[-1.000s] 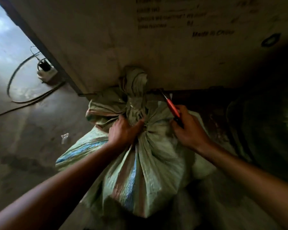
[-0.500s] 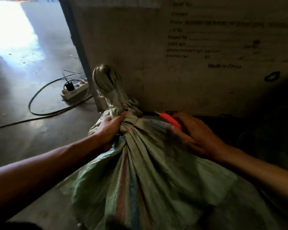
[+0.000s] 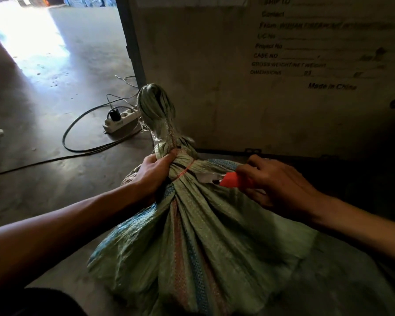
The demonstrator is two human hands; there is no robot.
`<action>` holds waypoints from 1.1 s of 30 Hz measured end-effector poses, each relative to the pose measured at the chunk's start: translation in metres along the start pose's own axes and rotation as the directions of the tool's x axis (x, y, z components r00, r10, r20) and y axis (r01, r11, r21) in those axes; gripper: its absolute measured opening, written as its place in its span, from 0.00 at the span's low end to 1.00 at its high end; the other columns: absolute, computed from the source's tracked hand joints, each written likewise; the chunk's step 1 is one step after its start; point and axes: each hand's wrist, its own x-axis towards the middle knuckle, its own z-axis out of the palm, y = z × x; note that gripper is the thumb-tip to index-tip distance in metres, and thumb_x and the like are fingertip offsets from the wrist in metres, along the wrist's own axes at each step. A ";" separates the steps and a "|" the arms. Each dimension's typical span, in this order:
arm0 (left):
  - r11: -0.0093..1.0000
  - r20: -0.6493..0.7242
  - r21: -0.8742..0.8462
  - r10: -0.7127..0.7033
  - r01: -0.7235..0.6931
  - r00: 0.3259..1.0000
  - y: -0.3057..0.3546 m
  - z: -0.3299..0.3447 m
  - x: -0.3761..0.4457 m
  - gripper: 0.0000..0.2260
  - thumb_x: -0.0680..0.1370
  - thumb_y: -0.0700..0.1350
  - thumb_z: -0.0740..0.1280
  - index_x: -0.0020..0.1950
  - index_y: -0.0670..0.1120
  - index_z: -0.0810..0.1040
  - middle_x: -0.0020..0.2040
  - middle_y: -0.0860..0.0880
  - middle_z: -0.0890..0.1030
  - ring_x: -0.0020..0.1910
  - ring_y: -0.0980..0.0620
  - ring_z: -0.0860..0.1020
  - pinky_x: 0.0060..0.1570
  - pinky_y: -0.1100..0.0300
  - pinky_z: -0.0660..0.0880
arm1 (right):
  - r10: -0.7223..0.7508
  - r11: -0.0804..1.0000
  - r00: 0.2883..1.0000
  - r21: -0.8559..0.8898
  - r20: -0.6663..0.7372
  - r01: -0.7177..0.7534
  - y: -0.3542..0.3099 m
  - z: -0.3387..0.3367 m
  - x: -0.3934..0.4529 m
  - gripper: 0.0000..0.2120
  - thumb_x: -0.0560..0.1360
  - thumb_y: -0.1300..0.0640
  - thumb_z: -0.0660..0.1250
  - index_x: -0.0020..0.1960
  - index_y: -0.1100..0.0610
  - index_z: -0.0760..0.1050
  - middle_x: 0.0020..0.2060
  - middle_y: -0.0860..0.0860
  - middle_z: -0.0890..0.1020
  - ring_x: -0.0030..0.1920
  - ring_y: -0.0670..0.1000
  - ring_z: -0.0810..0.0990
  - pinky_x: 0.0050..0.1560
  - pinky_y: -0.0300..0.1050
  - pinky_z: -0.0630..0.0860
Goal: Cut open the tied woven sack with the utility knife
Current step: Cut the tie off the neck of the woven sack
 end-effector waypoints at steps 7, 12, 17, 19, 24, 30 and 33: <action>0.998 -0.037 0.038 -0.042 0.043 0.998 0.002 0.004 -0.002 0.20 0.73 0.54 0.69 0.53 0.39 0.77 0.47 0.40 0.84 0.43 0.45 0.83 0.44 0.54 0.79 | -0.024 0.985 0.997 -0.170 -0.071 0.011 -0.010 0.000 0.008 0.16 0.68 0.55 0.72 0.53 0.57 0.74 0.41 0.56 0.79 0.34 0.53 0.77 0.34 0.41 0.64; 0.995 -0.042 0.070 -0.073 0.076 0.996 0.005 0.005 -0.003 0.21 0.71 0.55 0.69 0.53 0.38 0.78 0.48 0.39 0.84 0.46 0.43 0.83 0.45 0.53 0.80 | -0.055 0.975 0.993 -0.220 -0.109 0.030 -0.012 0.000 0.014 0.16 0.70 0.56 0.71 0.55 0.58 0.73 0.43 0.58 0.79 0.37 0.56 0.79 0.34 0.46 0.73; 0.995 -0.004 0.037 -0.087 0.087 0.996 0.007 0.004 -0.007 0.17 0.72 0.55 0.68 0.44 0.40 0.82 0.42 0.41 0.84 0.42 0.44 0.82 0.50 0.50 0.79 | -0.056 0.980 0.988 -0.197 -0.143 0.027 -0.014 0.007 0.011 0.21 0.66 0.57 0.75 0.54 0.59 0.71 0.44 0.57 0.78 0.39 0.55 0.80 0.27 0.45 0.76; 0.995 -0.002 0.035 -0.092 0.092 0.996 0.006 0.004 -0.008 0.17 0.71 0.55 0.67 0.42 0.41 0.82 0.41 0.41 0.84 0.42 0.44 0.82 0.51 0.50 0.78 | -0.035 0.987 0.988 -0.160 -0.147 0.011 -0.015 0.011 0.010 0.23 0.66 0.58 0.75 0.55 0.59 0.68 0.46 0.58 0.77 0.40 0.56 0.80 0.26 0.50 0.79; 0.994 0.017 0.025 -0.108 0.108 0.994 0.006 0.006 -0.009 0.18 0.69 0.56 0.68 0.43 0.41 0.83 0.44 0.40 0.85 0.46 0.41 0.83 0.54 0.47 0.79 | 0.028 0.998 0.989 -0.051 -0.147 -0.035 -0.019 0.018 0.014 0.23 0.67 0.61 0.73 0.56 0.57 0.65 0.48 0.59 0.76 0.40 0.58 0.81 0.26 0.52 0.80; 0.996 0.084 0.057 -0.077 0.072 0.993 0.002 0.009 -0.015 0.16 0.74 0.54 0.66 0.44 0.40 0.81 0.33 0.47 0.84 0.29 0.53 0.82 0.29 0.65 0.75 | 0.150 0.972 0.953 0.218 -0.262 -0.093 -0.026 0.001 0.035 0.17 0.74 0.57 0.66 0.57 0.55 0.61 0.51 0.58 0.73 0.41 0.59 0.79 0.33 0.55 0.78; 0.999 0.117 0.033 -0.038 0.035 0.992 0.004 0.009 -0.019 0.15 0.74 0.53 0.66 0.46 0.40 0.82 0.34 0.47 0.85 0.33 0.52 0.83 0.34 0.62 0.78 | 0.340 0.854 0.893 0.494 -0.294 -0.162 -0.018 -0.016 0.053 0.16 0.74 0.53 0.65 0.58 0.55 0.64 0.50 0.52 0.73 0.45 0.53 0.77 0.41 0.52 0.79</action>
